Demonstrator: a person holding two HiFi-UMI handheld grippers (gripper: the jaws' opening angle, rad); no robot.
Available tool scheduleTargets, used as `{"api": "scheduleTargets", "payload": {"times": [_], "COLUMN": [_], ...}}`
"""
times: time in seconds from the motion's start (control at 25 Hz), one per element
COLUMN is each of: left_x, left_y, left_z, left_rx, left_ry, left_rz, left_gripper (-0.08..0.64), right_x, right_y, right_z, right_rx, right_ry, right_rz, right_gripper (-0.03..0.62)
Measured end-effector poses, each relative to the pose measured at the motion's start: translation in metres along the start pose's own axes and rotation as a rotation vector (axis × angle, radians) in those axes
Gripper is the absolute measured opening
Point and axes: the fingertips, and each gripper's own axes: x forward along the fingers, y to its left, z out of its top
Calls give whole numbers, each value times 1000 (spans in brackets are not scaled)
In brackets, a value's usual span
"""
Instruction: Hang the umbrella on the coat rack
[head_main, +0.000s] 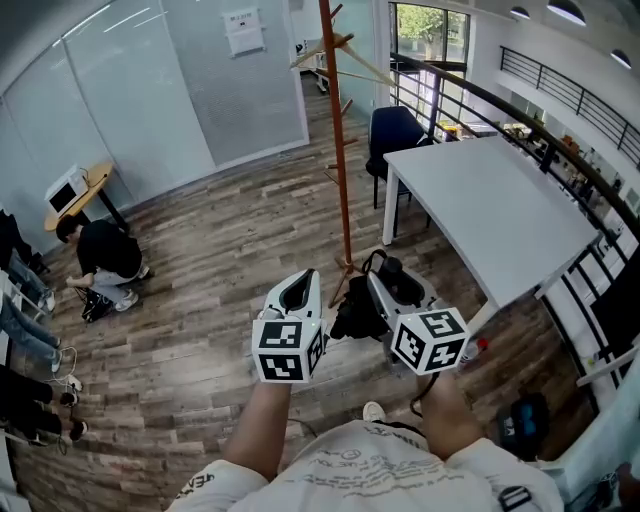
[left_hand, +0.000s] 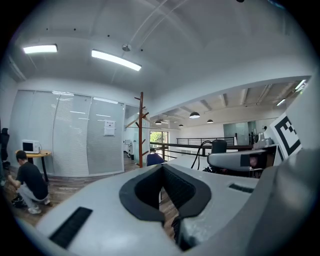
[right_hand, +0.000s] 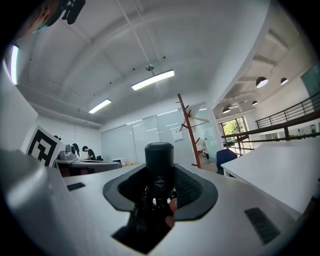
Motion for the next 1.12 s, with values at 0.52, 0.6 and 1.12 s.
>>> {"api": "scheduleTargets", "payload": {"times": [0.52, 0.6, 1.12], "left_x": [103, 117, 173], "left_y": [-20, -21, -6], "left_z": [15, 16, 5], "left_rx": [2, -2, -26], "left_ry": [0, -2, 30], "left_rz": [66, 78, 109], "left_gripper": [5, 5, 5], "right_x": [50, 59, 106], "right_y": [-85, -95, -129], "right_z": [30, 31, 27], "right_rx": [-26, -30, -3], "right_ry": [5, 9, 50], "right_rz": [82, 100, 154], "right_gripper": [160, 160, 160]}}
